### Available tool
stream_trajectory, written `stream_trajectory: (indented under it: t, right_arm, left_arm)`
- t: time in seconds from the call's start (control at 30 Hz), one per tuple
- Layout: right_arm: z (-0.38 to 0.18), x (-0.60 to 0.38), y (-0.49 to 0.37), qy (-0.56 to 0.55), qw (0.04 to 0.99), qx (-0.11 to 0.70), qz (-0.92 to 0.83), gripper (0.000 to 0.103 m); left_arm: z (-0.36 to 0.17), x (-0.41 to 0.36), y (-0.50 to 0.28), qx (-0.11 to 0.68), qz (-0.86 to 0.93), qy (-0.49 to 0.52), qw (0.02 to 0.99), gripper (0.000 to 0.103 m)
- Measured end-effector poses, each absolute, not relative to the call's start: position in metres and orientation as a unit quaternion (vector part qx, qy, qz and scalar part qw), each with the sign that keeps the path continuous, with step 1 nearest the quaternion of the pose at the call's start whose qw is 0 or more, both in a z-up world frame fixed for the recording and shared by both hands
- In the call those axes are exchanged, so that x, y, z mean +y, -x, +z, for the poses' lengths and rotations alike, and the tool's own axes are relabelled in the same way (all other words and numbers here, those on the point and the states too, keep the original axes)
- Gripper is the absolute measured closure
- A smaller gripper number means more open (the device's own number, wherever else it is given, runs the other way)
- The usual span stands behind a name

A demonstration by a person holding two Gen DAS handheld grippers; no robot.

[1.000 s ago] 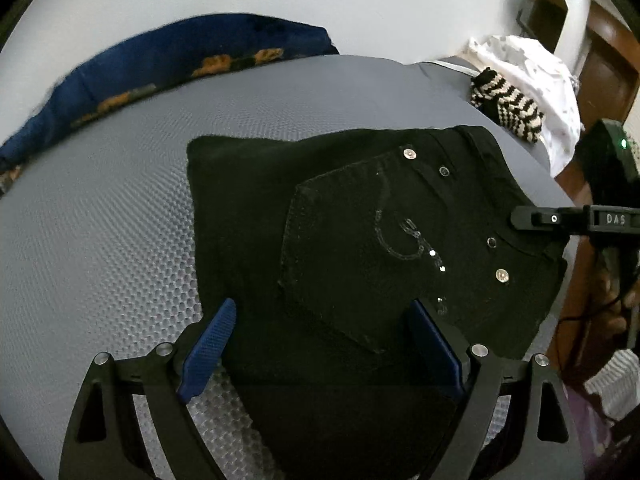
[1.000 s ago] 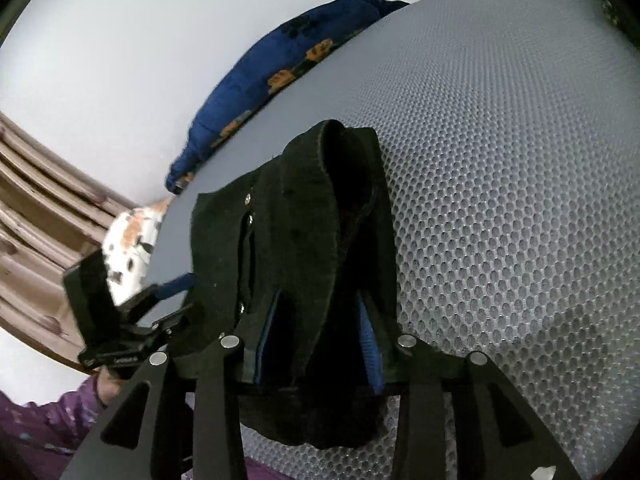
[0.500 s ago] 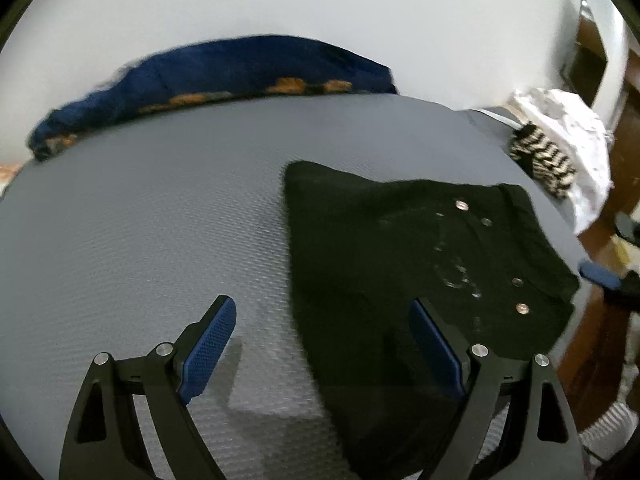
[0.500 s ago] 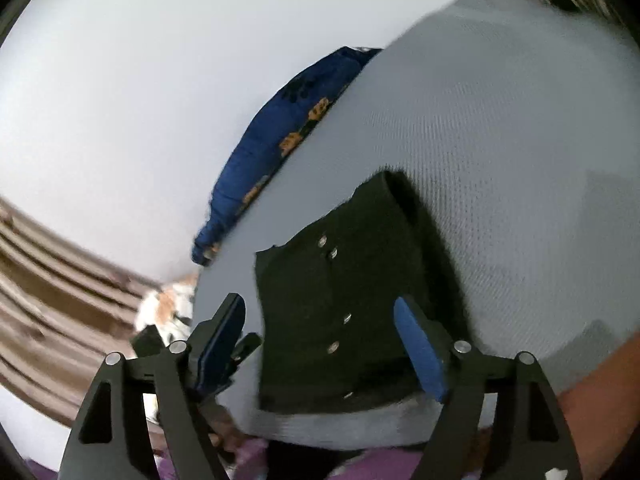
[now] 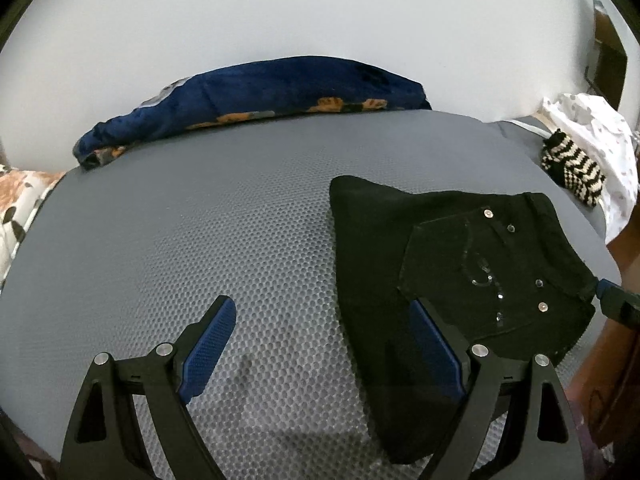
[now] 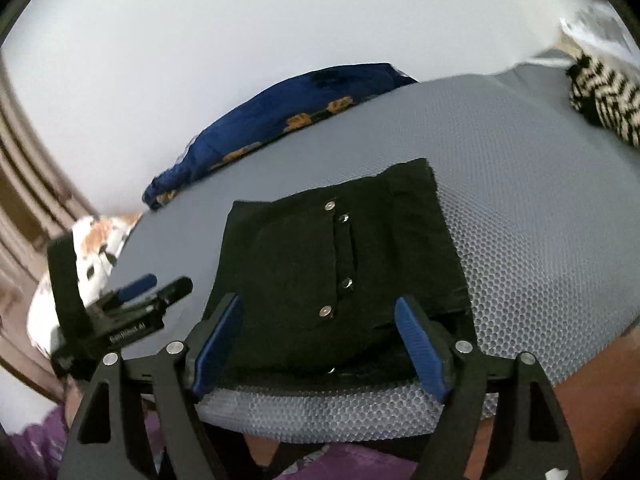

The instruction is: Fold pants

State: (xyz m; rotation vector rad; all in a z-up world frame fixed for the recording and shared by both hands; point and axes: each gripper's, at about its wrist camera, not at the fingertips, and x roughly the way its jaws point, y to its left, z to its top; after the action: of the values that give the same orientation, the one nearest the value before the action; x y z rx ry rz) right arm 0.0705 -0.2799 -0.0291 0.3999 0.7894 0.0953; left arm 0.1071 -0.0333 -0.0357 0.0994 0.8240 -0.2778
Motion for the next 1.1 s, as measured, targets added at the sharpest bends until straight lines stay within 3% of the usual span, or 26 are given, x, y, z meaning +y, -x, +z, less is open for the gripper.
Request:
stream_trajectory:
  t: [0.23, 0.83, 1.1]
  right_arm:
    - [-0.025, -0.28, -0.066, -0.183, 0.909, 0.373, 0.037, 0.02]
    - [-0.036, -0.33, -0.063, -0.198, 0.911, 0.356, -0.064, 0.019]
    - [-0.06, -0.386, -0.059, -0.304, 0.872, 0.368, -0.108, 0.017]
  left_arm:
    - [-0.032, -0.036, -0.098, 0.392, -0.124, -0.064, 0.909, 0.014]
    - [-0.044, -0.029, -0.092, 0.385, -0.11, -0.086, 0.912, 0.009]
    - [-0.061, 0.005, -0.117, 0.428, -0.132, -0.04, 0.893, 0.009]
